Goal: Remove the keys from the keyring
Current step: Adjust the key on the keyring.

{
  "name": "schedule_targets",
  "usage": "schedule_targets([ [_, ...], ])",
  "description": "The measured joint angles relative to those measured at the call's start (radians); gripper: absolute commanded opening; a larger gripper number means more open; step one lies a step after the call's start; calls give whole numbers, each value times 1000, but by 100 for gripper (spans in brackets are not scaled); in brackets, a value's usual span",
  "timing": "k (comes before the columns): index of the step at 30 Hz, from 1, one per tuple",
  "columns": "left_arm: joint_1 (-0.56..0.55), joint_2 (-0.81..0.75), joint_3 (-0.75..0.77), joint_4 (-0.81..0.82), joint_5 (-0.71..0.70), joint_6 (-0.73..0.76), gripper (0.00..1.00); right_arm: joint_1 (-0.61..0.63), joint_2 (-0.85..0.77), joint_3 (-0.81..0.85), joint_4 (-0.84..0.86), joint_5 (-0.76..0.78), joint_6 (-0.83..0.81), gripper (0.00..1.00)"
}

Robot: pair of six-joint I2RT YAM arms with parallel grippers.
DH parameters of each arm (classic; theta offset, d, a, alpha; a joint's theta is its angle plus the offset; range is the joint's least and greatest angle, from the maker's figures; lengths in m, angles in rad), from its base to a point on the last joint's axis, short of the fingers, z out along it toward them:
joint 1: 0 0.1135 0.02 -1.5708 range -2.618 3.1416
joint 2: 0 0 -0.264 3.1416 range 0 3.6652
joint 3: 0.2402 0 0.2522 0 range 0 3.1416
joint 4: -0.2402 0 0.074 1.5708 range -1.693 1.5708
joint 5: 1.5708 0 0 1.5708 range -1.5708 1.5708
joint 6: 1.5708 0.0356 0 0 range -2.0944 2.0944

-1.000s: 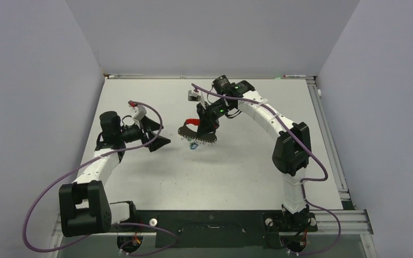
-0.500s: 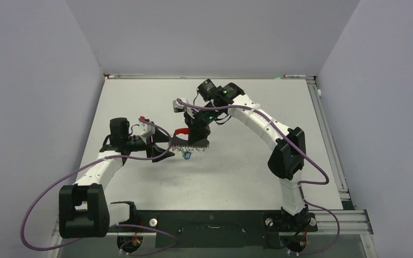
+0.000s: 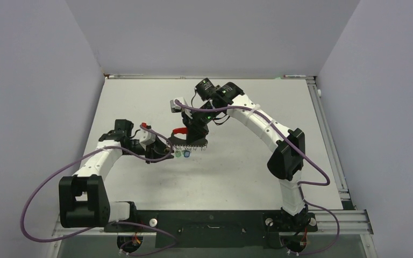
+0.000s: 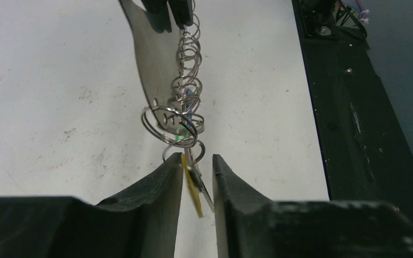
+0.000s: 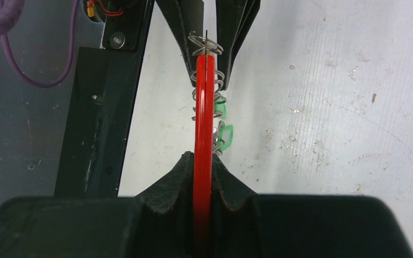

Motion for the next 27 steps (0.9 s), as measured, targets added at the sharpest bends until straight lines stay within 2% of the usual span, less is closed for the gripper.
schedule_targets([
  [3, 32, 62, 67, -220, 10, 211, 0, 0, 0, 0, 0, 5, 0, 5],
  [8, 78, 249, 187, -636, 63, 656, 0, 0, 0, 0, -1, 13, 0, 5],
  [12, 100, 292, 193, -767, 90, 782, 0, 0, -1, 0, 0, 18, 0, 5],
  [17, 103, 292, 229, -841, 116, 747, 0, 0, -8, 0, 10, 21, 8, 5],
  [27, 103, 373, 334, -877, 140, 399, 0, 0, -23, -2, 41, 21, 43, 5],
])
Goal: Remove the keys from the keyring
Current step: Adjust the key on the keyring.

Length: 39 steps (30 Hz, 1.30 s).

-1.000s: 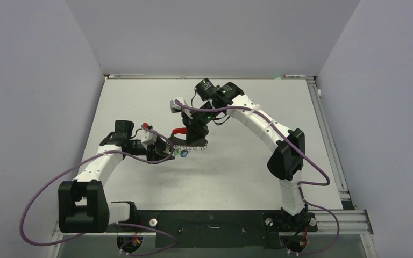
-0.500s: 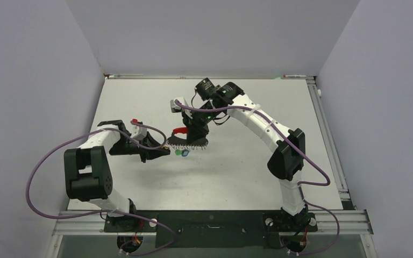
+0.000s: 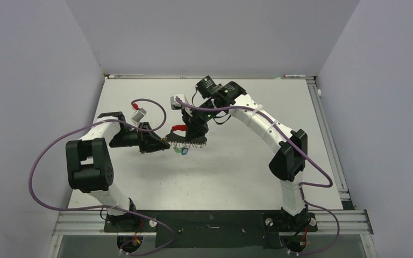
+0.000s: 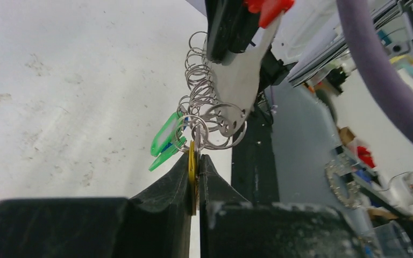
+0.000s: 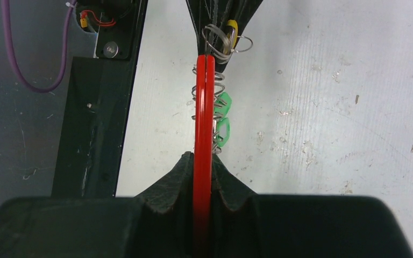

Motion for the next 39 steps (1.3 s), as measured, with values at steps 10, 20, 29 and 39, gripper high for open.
schedule_targets([
  [10, -77, 100, 10, -6, 3, -222, 0, 0, -14, -35, 43, 11, 43, 5],
  [20, -69, 260, 114, -19, 16, -418, 0, -6, -17, -69, 80, 79, 67, 5],
  [29, -78, 188, 101, -19, 10, -562, 0, -2, -17, -69, 90, 58, 76, 5],
  [39, -105, 212, 124, -19, -14, -644, 0, 18, -20, -69, 103, 70, 80, 5],
])
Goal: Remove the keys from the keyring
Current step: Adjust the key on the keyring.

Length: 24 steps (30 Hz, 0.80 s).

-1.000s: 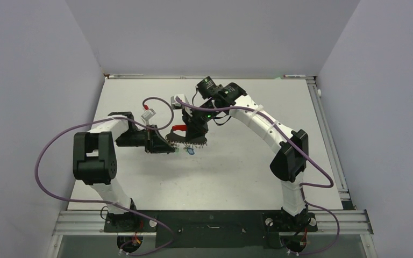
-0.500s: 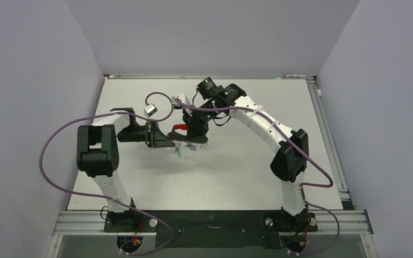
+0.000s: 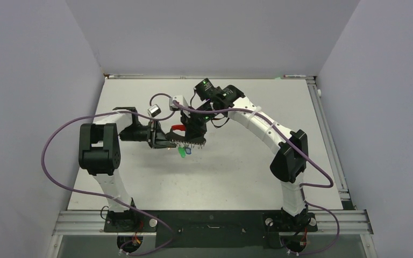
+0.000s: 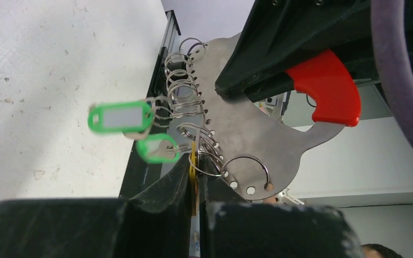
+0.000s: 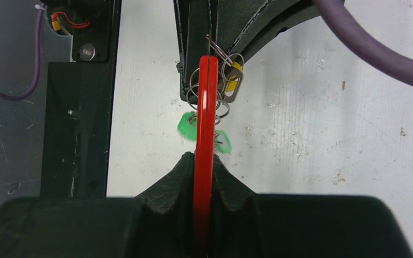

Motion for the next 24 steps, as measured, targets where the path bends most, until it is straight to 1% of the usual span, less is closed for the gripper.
schedule_targets([
  [1, 0, 11, 2, 0, 5, -2, 3, 2, 0, 0, -1, 10, 0, 5],
  [2, 0, 21, 3, 0, 7, -4, 13, 4, 0, 0, 0, 22, 0, 5],
  [3, 0, 26, 3, 0, 7, -6, 26, 5, 0, -3, 0, 30, 0, 5],
  [4, 0, 26, 3, 2, 5, -3, 42, 6, 0, -5, 1, 32, 0, 5],
  [5, 1, 24, 3, 5, 2, 2, 56, 6, -1, -5, 2, 31, -1, 5],
  [6, 3, 20, 3, 10, -6, 8, 73, 6, -3, -5, 3, 29, 0, 5],
  [7, 5, 15, 2, 14, -14, 13, 97, 6, -6, -6, 4, 25, 0, 5],
  [13, 20, -58, -9, 26, -19, 34, 96, 13, -43, -6, 9, -2, -4, 5],
  [17, 59, -86, -22, 16, -8, 40, 96, 18, -47, -21, 19, 2, -6, 5],
  [20, 101, -71, -42, 33, 4, -17, 96, 18, -47, -52, 25, 12, -6, 5],
  [24, 122, -22, -85, 74, 10, -94, 96, 17, -50, -89, 30, 34, -6, 5],
])
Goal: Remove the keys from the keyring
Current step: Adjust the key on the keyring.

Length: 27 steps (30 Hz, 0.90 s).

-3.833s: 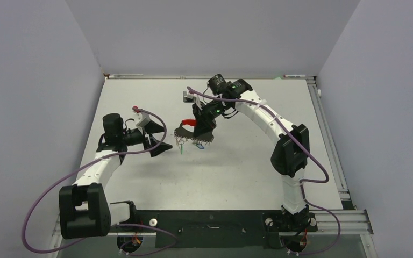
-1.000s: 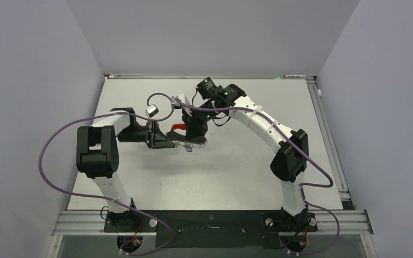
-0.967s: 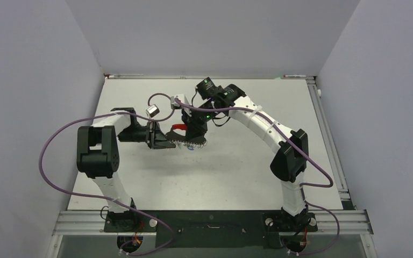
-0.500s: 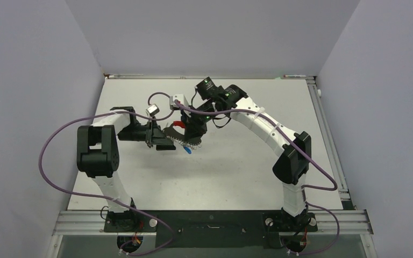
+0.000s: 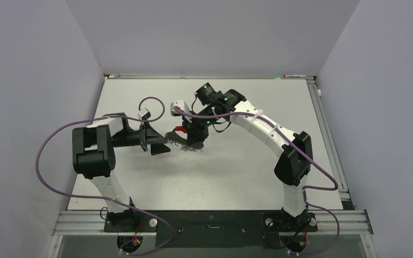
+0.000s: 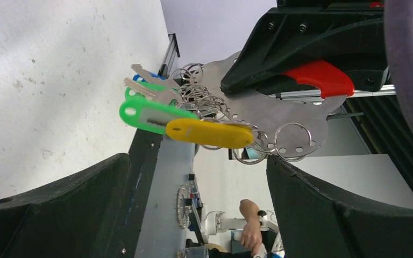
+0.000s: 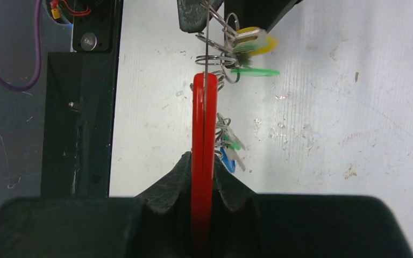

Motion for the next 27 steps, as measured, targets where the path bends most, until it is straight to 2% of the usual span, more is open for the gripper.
schedule_targets([
  [4, 5, -14, -23, 18, 1, -38, 96, -11, -33, -42, 7, 6, -1, 5],
  [10, 64, -207, -44, 89, 6, -140, 96, -42, -90, -84, 25, 5, -1, 5],
  [14, 88, -340, -101, 183, 23, -347, 96, -60, -107, -104, 39, 6, -1, 5],
  [18, 88, -472, -270, 420, 17, -711, 96, -65, -109, -118, 50, 9, -1, 5],
  [21, 88, -623, -347, 520, 11, -871, 96, -65, -113, -132, 62, 10, 0, 5],
  [24, 88, -817, -359, 551, 13, -896, 96, -64, -129, -148, 69, 12, 2, 5],
  [27, 87, -940, -359, 560, -11, -880, 96, -64, -144, -150, 75, 14, 4, 5],
])
